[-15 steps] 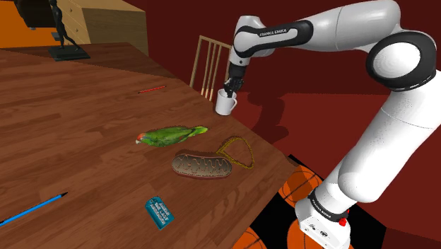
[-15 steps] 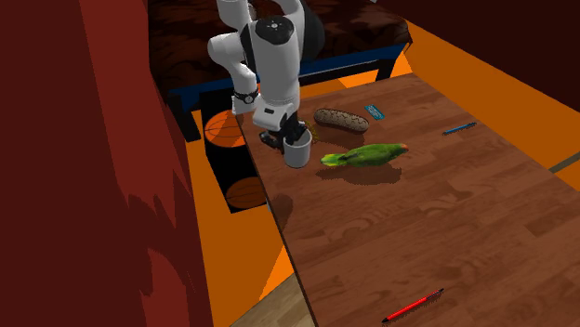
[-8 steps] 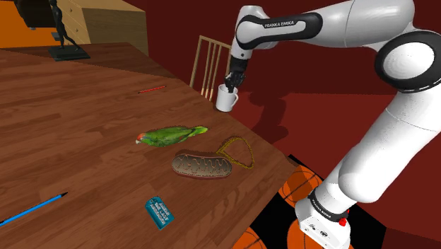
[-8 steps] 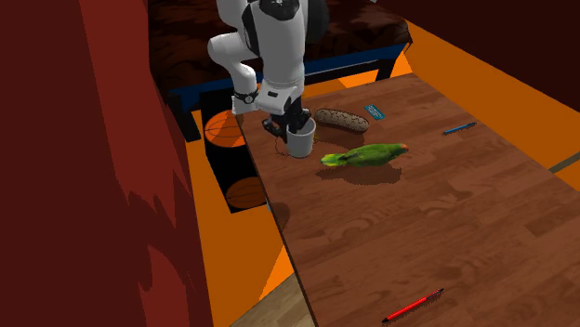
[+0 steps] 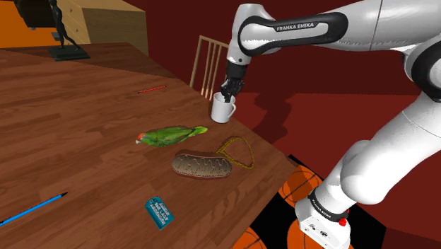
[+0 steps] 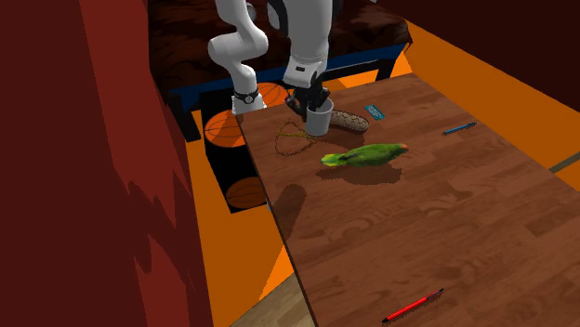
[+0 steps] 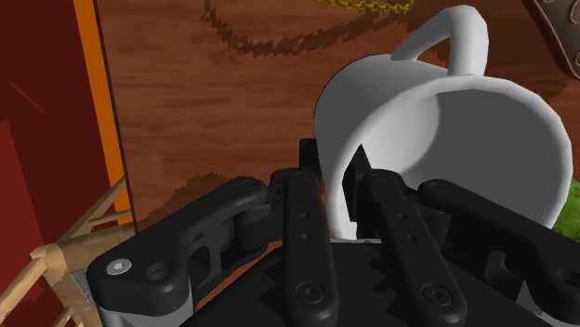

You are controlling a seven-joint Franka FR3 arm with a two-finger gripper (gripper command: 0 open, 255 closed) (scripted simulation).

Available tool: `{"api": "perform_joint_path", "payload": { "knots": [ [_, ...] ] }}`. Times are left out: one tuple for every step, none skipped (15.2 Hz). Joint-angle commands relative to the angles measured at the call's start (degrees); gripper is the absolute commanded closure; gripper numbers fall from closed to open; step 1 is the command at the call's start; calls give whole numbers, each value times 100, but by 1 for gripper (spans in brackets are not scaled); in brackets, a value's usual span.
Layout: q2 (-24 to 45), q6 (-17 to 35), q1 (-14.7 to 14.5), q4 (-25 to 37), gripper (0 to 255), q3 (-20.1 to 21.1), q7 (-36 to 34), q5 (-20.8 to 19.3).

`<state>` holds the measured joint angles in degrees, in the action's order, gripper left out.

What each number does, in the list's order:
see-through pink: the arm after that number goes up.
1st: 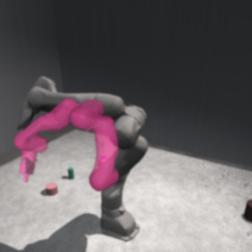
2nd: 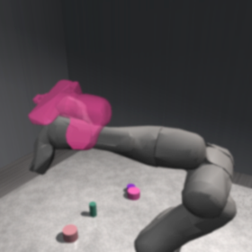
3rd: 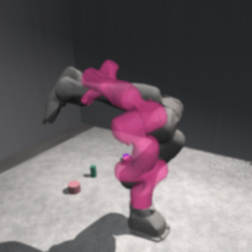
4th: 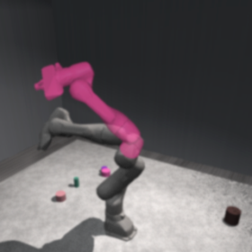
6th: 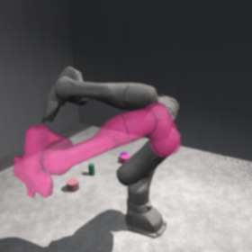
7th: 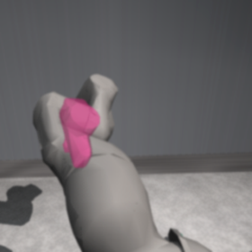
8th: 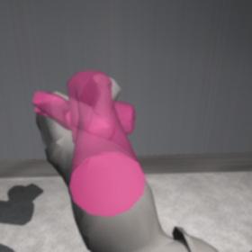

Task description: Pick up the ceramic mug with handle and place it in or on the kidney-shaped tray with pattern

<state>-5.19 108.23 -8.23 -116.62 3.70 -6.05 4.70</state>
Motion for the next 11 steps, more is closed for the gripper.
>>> {"api": "perform_joint_path", "payload": {
  "knots": [
    [-232, 38, -123, -250, 255, 140, -247, 49],
    [-324, 43, -182, -338, 255, 210, -365, 76],
    [-412, 46, -240, -418, 255, 283, -484, 104],
    [-495, 48, -299, -492, 255, 357, -604, 134],
    [-573, 49, -359, -560, 255, 433, -725, 166],
    [-646, 49, -419, -621, 255, 510, -847, 199],
    [-714, 49, -479, -675, 255, 588, -970, 233],
    [-777, 47, -540, -723, 255, 667, -1095, 268],
    [-834, 45, -601, -765, 255, 748, -1220, 304],
    [-886, 43, -662, -800, 255, 830, -1347, 340],
    [-933, 40, -724, -828, 255, 913, -1475, 376]
  ]
}}
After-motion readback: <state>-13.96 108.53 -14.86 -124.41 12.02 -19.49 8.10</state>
